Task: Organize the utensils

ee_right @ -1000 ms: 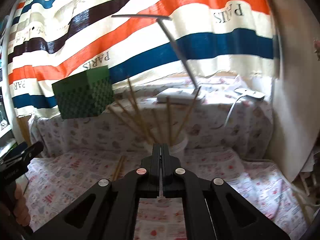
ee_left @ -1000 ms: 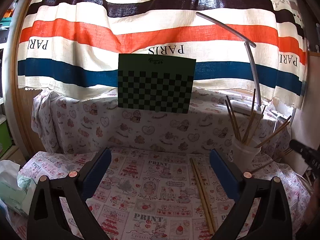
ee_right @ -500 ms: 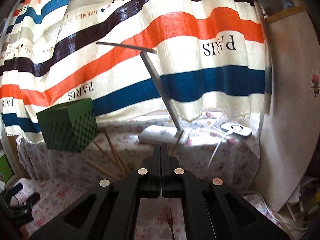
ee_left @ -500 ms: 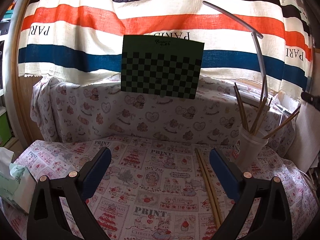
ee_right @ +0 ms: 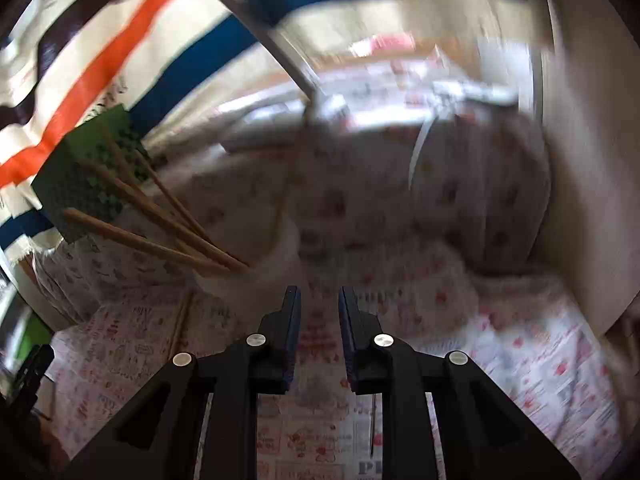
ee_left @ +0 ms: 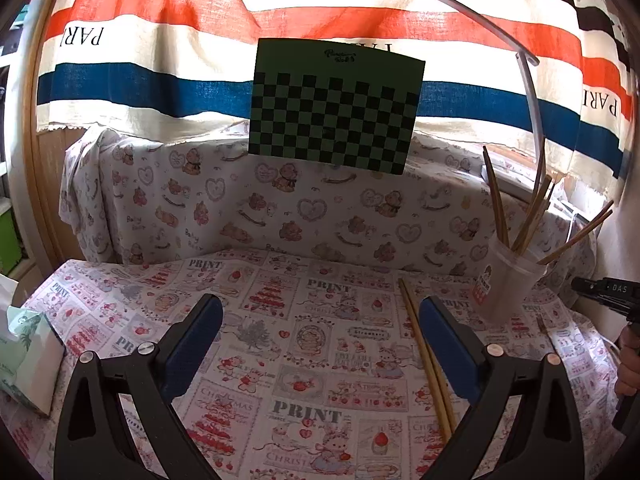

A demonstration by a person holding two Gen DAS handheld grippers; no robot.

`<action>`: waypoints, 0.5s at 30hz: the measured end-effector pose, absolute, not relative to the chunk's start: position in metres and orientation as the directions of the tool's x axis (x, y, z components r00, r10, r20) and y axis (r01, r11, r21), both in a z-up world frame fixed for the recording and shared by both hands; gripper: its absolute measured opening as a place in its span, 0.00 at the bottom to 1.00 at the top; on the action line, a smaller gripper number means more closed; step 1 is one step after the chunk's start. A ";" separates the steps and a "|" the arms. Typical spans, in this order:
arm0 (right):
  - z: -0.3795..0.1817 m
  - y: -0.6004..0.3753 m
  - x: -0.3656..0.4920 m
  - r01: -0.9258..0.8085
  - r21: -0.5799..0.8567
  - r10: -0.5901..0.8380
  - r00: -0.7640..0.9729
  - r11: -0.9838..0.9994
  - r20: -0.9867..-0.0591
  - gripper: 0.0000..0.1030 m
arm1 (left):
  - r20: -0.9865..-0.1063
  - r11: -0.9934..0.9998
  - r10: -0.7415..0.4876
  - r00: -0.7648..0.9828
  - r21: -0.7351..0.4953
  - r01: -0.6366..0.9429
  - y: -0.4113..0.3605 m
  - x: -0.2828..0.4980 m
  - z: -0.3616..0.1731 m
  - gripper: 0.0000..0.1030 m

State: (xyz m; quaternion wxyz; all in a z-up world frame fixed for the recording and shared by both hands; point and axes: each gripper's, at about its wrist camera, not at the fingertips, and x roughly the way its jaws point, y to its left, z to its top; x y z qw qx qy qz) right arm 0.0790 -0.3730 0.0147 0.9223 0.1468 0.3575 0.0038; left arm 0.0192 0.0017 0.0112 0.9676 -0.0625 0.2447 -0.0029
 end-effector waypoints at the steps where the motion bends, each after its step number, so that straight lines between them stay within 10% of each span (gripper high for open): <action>1: 0.005 -0.382 0.085 0.116 0.306 0.134 0.716 0.945 -0.685 0.20 | -0.474 0.993 -0.027 0.880 -0.114 -0.031 0.001 0.019 0.011 0.95; 15: -0.059 -0.382 0.154 0.172 0.111 0.016 0.476 0.979 -0.879 0.20 | -0.498 0.994 -0.014 0.867 -0.105 -0.044 0.003 0.025 0.004 0.95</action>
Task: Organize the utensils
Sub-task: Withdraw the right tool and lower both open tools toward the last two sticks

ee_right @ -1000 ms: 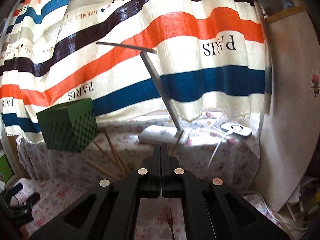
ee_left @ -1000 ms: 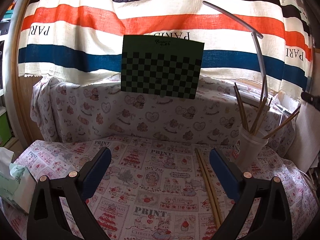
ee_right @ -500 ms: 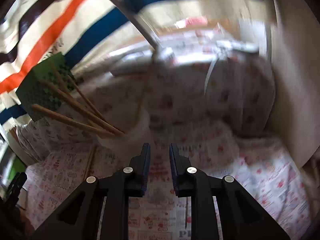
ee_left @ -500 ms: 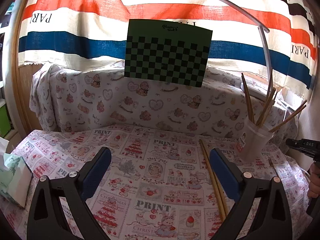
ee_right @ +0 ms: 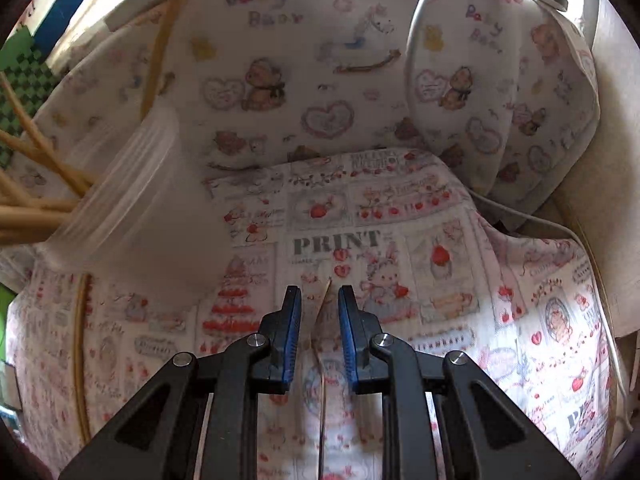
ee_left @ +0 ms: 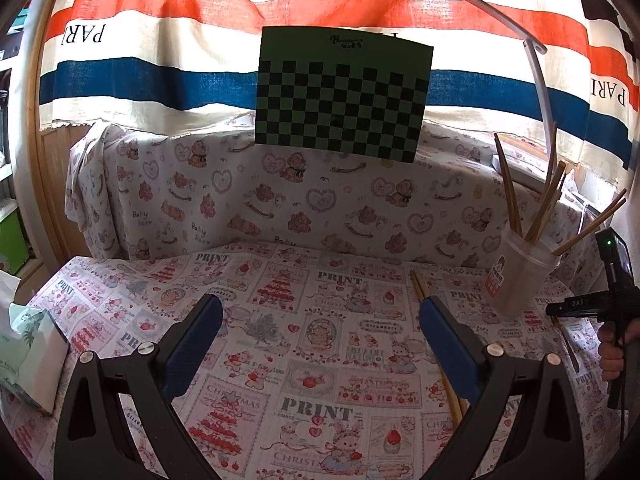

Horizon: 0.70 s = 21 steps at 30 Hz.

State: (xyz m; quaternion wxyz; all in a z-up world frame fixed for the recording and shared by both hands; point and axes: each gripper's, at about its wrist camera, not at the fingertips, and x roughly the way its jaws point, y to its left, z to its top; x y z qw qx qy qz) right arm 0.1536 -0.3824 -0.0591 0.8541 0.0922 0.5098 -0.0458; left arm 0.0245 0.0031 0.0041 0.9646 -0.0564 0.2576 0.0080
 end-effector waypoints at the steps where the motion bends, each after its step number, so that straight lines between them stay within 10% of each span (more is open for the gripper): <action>1: -0.060 -0.382 0.156 0.179 0.093 -0.004 0.475 0.980 -0.880 0.20 | -0.500 0.994 -0.013 0.866 -0.104 -0.045 0.003 0.025 0.004 0.95; 8: -0.058 -0.380 0.149 0.191 0.117 0.005 0.505 0.975 -0.863 0.03 | -0.511 0.994 -0.016 0.860 -0.104 -0.043 0.003 0.027 0.001 0.95; 21: 0.054 -0.382 0.096 0.056 0.285 0.122 0.812 0.957 -0.571 0.02 | -0.509 0.995 -0.016 0.861 -0.090 -0.035 -0.001 0.025 0.001 0.95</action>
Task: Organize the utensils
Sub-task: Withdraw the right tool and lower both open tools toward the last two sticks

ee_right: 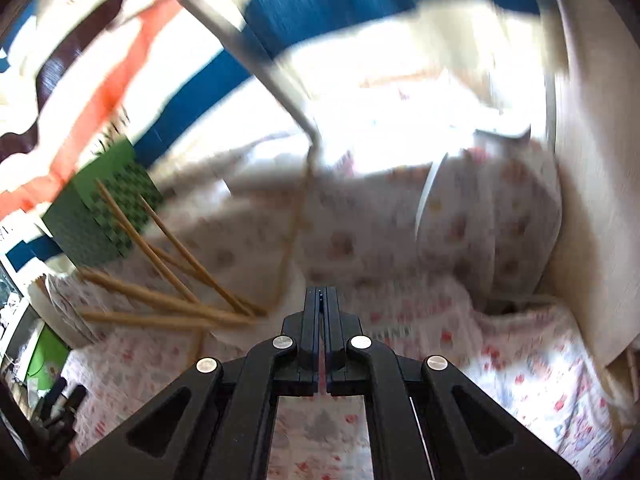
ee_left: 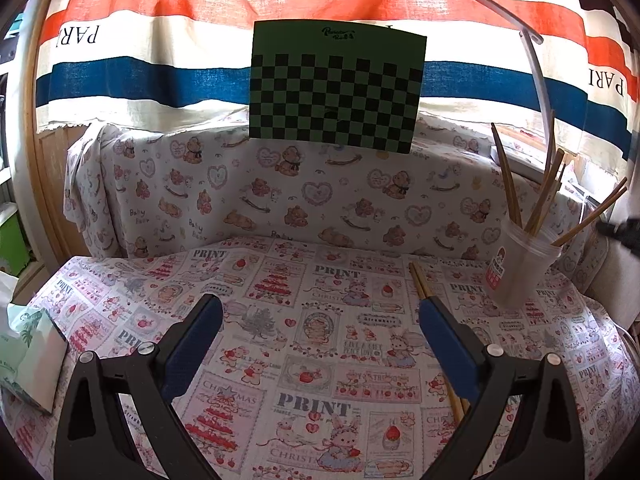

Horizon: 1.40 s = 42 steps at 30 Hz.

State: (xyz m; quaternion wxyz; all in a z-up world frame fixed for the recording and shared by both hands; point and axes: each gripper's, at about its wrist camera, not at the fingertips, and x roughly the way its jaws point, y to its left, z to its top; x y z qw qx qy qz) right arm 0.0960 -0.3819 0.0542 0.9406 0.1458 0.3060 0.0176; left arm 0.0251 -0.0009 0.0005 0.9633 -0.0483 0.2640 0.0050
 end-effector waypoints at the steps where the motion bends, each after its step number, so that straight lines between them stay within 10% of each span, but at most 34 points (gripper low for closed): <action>1: 0.063 -0.382 0.094 0.051 0.281 0.116 0.830 0.958 -0.546 0.02 | -0.510 0.995 -0.016 0.860 -0.092 -0.036 0.000 0.025 0.001 0.95; 14: 0.130 -0.349 0.098 -0.061 0.308 0.189 0.894 0.949 -0.407 0.02 | -0.508 0.994 -0.019 0.861 -0.103 -0.038 0.003 0.025 0.002 0.95; 42: 0.085 -0.353 0.113 -0.021 0.365 0.225 0.819 0.931 -0.528 0.02 | -0.491 0.995 -0.013 0.871 -0.094 -0.038 0.001 0.021 0.005 0.95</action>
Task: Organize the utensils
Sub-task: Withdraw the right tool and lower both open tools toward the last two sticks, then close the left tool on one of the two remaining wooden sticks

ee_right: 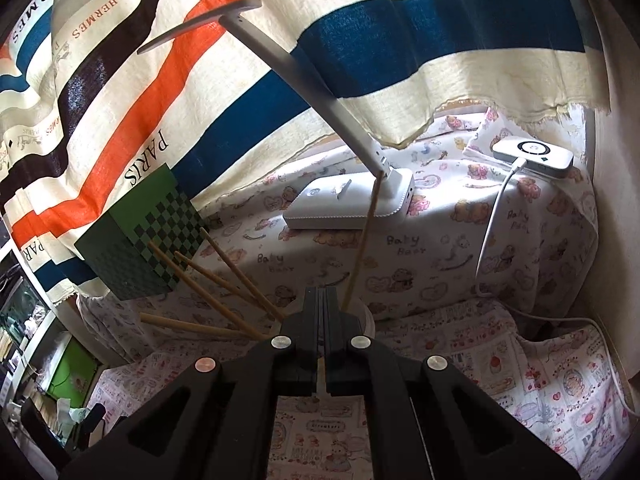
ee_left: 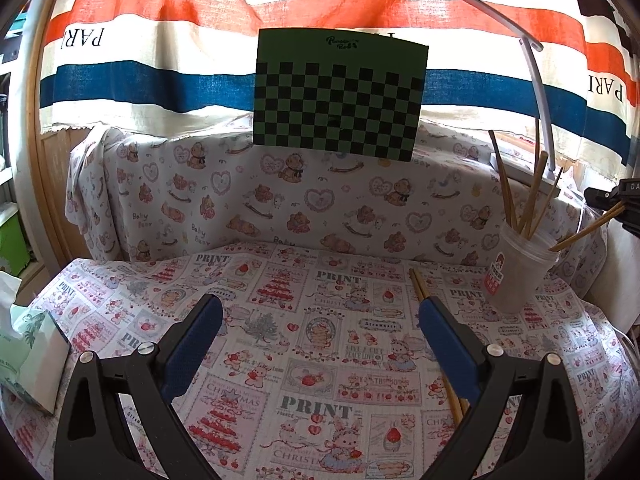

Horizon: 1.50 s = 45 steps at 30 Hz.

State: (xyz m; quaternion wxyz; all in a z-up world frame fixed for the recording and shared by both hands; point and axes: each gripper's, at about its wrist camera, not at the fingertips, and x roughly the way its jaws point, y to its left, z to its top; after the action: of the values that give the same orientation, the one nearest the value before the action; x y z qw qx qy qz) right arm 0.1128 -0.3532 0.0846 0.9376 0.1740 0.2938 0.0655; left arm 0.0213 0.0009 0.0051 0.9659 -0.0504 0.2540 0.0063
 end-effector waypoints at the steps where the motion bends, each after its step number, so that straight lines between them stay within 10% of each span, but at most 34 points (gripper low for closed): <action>1: 0.087 -0.353 0.112 -0.026 0.363 0.228 0.820 0.931 -0.525 0.02 | -0.491 0.995 -0.015 0.871 -0.095 -0.037 0.001 0.021 0.005 0.95; 14: 0.110 -0.326 0.033 -0.078 0.240 0.167 0.911 0.968 -0.378 0.03 | -0.478 0.994 -0.012 0.878 -0.105 -0.043 0.002 0.019 0.008 0.95; 35: 0.007 -0.267 0.031 -0.054 0.116 0.110 0.819 0.992 -0.564 0.04 | -0.522 0.993 -0.039 0.852 -0.117 -0.026 -0.002 0.026 -0.002 0.97; 39: 0.000 -0.281 0.037 0.025 0.119 0.051 0.804 0.993 -0.593 0.61 | -0.518 0.995 -0.038 0.855 -0.095 -0.013 -0.010 0.025 -0.002 0.99; 45: 0.001 -0.283 0.037 0.047 0.076 0.006 0.813 0.996 -0.583 0.67 | -0.586 0.992 -0.106 0.803 -0.117 0.045 -0.021 0.034 -0.012 0.99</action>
State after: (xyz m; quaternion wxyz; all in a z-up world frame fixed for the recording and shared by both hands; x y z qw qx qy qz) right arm 0.0369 -0.2835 0.0008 0.9510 0.0432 0.3060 -0.0109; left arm 0.0337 -0.0205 -0.0123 0.9483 -0.0485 0.3110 -0.0398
